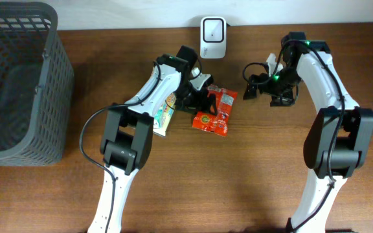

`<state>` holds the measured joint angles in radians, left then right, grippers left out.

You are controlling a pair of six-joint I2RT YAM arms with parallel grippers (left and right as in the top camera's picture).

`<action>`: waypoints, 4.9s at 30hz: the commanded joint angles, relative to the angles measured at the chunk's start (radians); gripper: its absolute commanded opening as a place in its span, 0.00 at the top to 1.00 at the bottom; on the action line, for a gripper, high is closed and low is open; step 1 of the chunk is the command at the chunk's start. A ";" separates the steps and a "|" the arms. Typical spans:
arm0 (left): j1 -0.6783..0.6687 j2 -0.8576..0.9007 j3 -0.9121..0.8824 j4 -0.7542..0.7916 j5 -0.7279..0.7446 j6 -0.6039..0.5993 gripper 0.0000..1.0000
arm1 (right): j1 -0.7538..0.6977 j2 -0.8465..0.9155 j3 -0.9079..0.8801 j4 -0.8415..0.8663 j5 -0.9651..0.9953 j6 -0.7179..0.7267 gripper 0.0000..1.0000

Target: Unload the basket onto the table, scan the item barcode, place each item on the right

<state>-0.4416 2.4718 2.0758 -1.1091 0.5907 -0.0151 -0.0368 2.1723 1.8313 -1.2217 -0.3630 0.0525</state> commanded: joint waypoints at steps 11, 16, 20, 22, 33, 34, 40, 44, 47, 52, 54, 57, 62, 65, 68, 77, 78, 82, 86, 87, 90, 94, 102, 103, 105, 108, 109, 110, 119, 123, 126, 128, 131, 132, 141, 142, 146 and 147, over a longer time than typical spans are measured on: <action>-0.005 0.052 -0.010 0.040 -0.039 -0.014 1.00 | -0.003 -0.006 -0.005 0.071 0.009 -0.004 0.02; 0.014 0.052 0.031 -0.049 -0.108 -0.013 1.00 | -0.003 -0.006 -0.005 0.071 0.010 -0.004 0.02; 0.027 0.052 0.094 -0.177 -0.050 0.172 1.00 | -0.003 -0.006 -0.005 0.071 0.010 -0.004 0.02; 0.026 0.051 0.131 -0.226 0.007 0.267 1.00 | -0.003 -0.006 -0.005 0.071 0.009 -0.004 0.02; 0.031 0.024 0.419 -0.212 -0.084 0.463 1.00 | -0.003 -0.006 -0.005 0.071 0.010 -0.004 0.02; 0.031 0.024 0.452 -0.213 -0.095 0.466 1.00 | -0.003 -0.006 -0.005 0.071 0.009 -0.004 0.02; 0.025 0.005 0.591 -0.289 -0.057 0.663 1.00 | -0.003 -0.006 -0.005 0.071 0.010 -0.004 0.02; 0.021 -0.037 0.610 -0.360 -0.049 0.906 1.00 | -0.003 -0.006 -0.005 0.071 0.010 -0.004 0.02; 0.022 -0.057 0.611 -0.359 -0.049 0.980 1.00 | -0.003 -0.006 -0.005 0.071 0.010 -0.004 0.02; 0.022 -0.058 0.611 -0.359 -0.048 1.032 1.00 | -0.003 -0.006 -0.005 0.097 0.009 -0.004 0.02; 0.022 -0.060 0.611 -0.358 -0.045 1.051 1.00 | -0.003 -0.006 -0.005 0.123 0.009 -0.004 0.02; 0.026 -0.063 0.611 -0.358 -0.030 1.115 1.00 | -0.003 -0.006 -0.005 0.123 0.009 -0.004 0.01; 0.035 -0.064 0.611 -0.343 -0.030 1.144 1.00 | -0.003 -0.006 -0.005 0.156 0.008 -0.004 0.02; 0.062 -0.066 0.611 -0.339 0.022 1.143 1.00 | -0.003 -0.006 -0.005 0.160 0.001 -0.003 0.02; 0.101 -0.067 0.611 -0.340 0.131 1.142 1.00 | -0.011 -0.006 -0.005 0.180 -0.108 -0.003 0.02; 0.201 -0.067 0.611 -0.344 0.362 0.984 1.00 | -0.101 -0.006 -0.048 0.382 -0.846 -0.053 0.02; 0.203 -0.067 0.611 -0.344 0.382 0.964 1.00 | -0.096 -0.006 -0.066 0.417 -0.883 -0.053 0.02; 0.200 -0.067 0.610 -0.350 0.401 0.894 1.00 | -0.062 -0.006 -0.141 0.562 -0.990 -0.052 0.02; 0.193 -0.067 0.610 -0.352 0.401 0.808 1.00 | -0.021 -0.006 -0.186 0.707 -1.067 -0.012 0.02; 0.193 -0.067 0.610 -0.356 0.402 0.796 1.00 | -0.010 -0.006 -0.188 0.736 -1.067 0.013 0.01; 0.193 -0.067 0.610 -0.387 0.401 0.788 1.00 | 0.025 -0.006 -0.188 0.839 -1.067 0.109 0.01; 0.193 -0.067 0.610 -0.420 0.400 0.790 1.00 | 0.061 -0.006 -0.188 0.948 -1.066 0.209 0.02; 0.191 -0.067 0.610 -0.434 0.392 0.790 1.00 | 0.120 -0.006 -0.188 0.977 -1.058 0.280 0.02; 0.188 -0.067 0.610 -0.434 0.382 0.790 1.00 | 0.126 -0.006 -0.188 0.976 -1.057 0.282 0.01; 0.184 -0.067 0.610 -0.434 0.377 0.790 1.00 | 0.128 -0.006 -0.188 0.976 -1.051 0.282 0.12; 0.180 -0.067 0.610 -0.434 0.355 0.790 1.00 | 0.128 -0.006 -0.188 0.976 -1.051 0.283 0.40; 0.180 -0.067 0.610 -0.436 0.342 0.790 1.00 | 0.128 -0.006 -0.188 0.976 -1.050 0.294 0.48; 0.180 -0.067 0.610 -0.441 0.327 0.790 1.00 | 0.128 -0.006 -0.188 0.976 -1.047 0.306 0.50; 0.180 -0.067 0.610 -0.471 0.156 0.767 0.95 | 0.128 -0.006 -0.188 0.975 -1.015 0.375 0.90; 0.180 -0.067 0.610 -0.467 -0.015 0.663 0.97 | 0.128 -0.023 -0.187 0.911 -0.884 0.401 0.96; 0.180 -0.068 0.610 -0.447 -0.146 0.537 0.82 | 0.128 -0.063 -0.187 0.758 -0.686 0.340 0.96; 0.180 -0.068 0.611 -0.441 -0.191 0.483 0.69 | 0.128 -0.111 -0.178 0.601 -0.469 0.267 0.96; 0.180 -0.068 0.610 -0.437 -0.199 0.472 0.01 | 0.139 -0.175 -0.137 0.372 -0.080 0.190 0.96; 0.180 -0.068 0.610 -0.437 -0.199 0.472 0.01 | 0.150 -0.193 -0.122 0.301 0.078 0.187 0.96; 0.180 -0.067 0.610 -0.448 -0.198 0.472 0.01 | 0.370 -0.168 -0.098 -0.055 0.703 0.187 0.96; 0.180 -0.067 0.610 -0.451 -0.198 0.472 0.01 | 0.389 -0.159 -0.098 -0.068 0.723 0.187 0.96; 0.180 -0.067 0.610 -0.468 -0.198 0.472 0.01 | 0.467 -0.127 -0.098 -0.088 0.767 0.187 0.62; 0.180 -0.067 0.610 -0.472 -0.198 0.472 0.01 | 0.480 -0.122 -0.098 -0.087 0.767 0.187 0.53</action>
<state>-0.2634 2.4496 2.6652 -1.5703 0.3988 0.4660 0.4084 2.0266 1.7226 -1.3060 0.3065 0.2459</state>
